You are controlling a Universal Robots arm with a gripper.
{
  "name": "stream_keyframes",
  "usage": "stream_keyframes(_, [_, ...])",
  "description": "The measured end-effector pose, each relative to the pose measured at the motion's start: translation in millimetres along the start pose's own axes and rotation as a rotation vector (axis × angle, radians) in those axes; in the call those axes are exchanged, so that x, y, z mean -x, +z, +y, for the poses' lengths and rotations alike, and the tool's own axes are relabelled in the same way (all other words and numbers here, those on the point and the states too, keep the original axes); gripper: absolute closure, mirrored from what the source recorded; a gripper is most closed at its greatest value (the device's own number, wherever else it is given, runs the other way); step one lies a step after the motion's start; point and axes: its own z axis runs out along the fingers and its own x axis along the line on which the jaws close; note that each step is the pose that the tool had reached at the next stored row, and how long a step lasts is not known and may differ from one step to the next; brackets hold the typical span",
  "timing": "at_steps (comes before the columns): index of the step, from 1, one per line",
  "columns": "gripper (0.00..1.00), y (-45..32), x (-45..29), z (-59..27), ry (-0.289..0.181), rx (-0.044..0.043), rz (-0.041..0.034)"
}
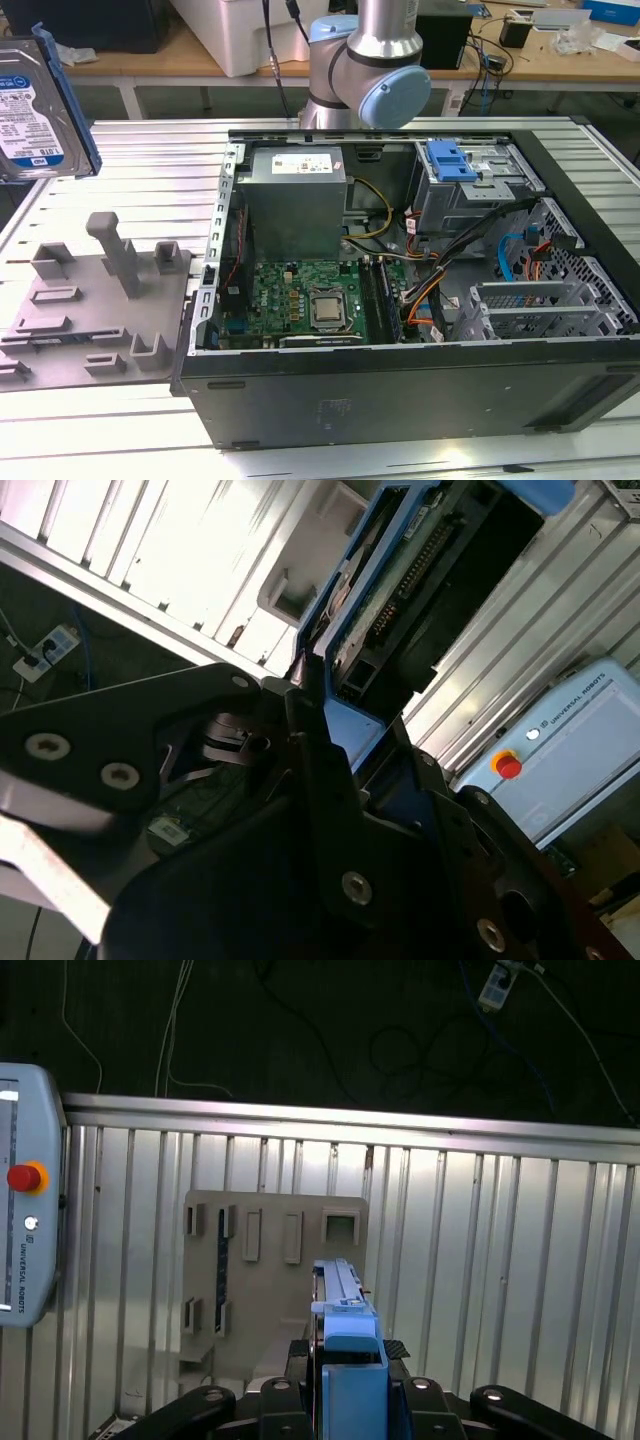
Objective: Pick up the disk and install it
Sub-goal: 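Pick up the disk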
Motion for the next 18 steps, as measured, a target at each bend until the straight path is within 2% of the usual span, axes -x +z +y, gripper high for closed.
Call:
stream_keyframes(3, [0.63, 0.1, -1.5, 0.0, 0.000, 0.0001, 0.0000])
stream_keyframes(9, [0.63, 0.7, -14.6, -2.6, 0.001, -0.0005, -0.0075])
stream_keyframes(18, [0.63, 0.0, -18.8, -10.5, 0.015, 0.0003, -0.0132])
